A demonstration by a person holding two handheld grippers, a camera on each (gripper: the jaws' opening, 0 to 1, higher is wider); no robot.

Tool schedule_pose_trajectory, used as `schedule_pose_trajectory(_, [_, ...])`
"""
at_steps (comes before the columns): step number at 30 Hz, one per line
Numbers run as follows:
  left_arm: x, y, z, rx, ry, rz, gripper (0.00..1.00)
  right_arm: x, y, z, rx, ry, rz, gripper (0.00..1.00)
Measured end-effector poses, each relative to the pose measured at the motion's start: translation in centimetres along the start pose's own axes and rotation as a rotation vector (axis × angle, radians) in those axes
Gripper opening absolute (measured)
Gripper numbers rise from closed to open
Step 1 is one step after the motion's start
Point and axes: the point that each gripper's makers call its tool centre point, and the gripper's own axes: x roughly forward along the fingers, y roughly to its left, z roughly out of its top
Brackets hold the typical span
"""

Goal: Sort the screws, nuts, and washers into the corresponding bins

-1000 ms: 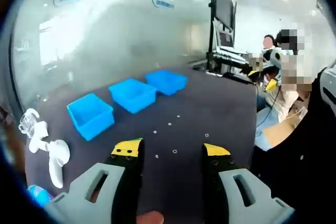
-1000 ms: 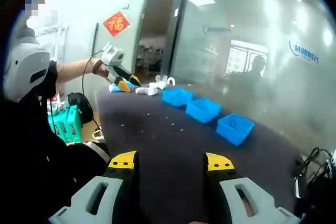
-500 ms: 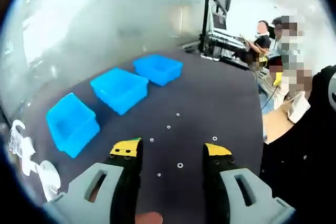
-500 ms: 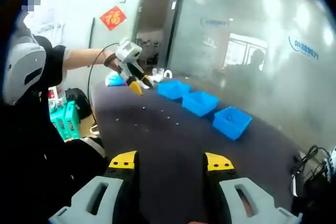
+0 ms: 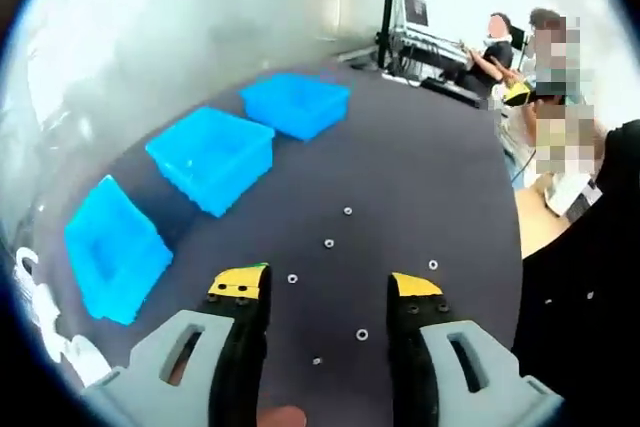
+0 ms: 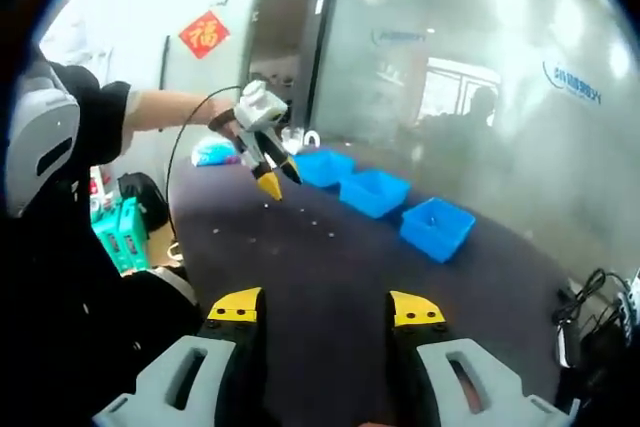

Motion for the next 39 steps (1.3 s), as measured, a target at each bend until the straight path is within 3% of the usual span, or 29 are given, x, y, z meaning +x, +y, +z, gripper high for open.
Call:
schedule_pose_trajectory(6, [1.3,0.2,-0.6,0.029,0.059,0.015,0.36,-0.2,0.1,-0.5,0.011,0.005,0.000,0.43])
schedule_pose_trajectory(8, [1.7,0.6,-1.1,0.066,0.104,0.028,0.33,-0.3,0.0,-0.5,0.019,0.003,-0.002,0.43])
schedule_pose_trajectory(19, [3.5,0.6,-2.2,0.026,0.214,-0.003,0.22,-0.6,-0.2,-1.3,0.047,0.003,-0.016,0.43])
schedule_pose_trajectory(28, [4.1,1.5,-3.1,0.014,0.250,-0.003,0.16,-0.9,-0.4,-1.8,0.064,0.004,-0.022,0.43])
schedule_pose_trajectory(39, [4.3,2.2,-3.1,-0.006,0.228,-0.009,0.02,-0.7,0.0,-2.0,0.069,0.004,-0.012,0.43])
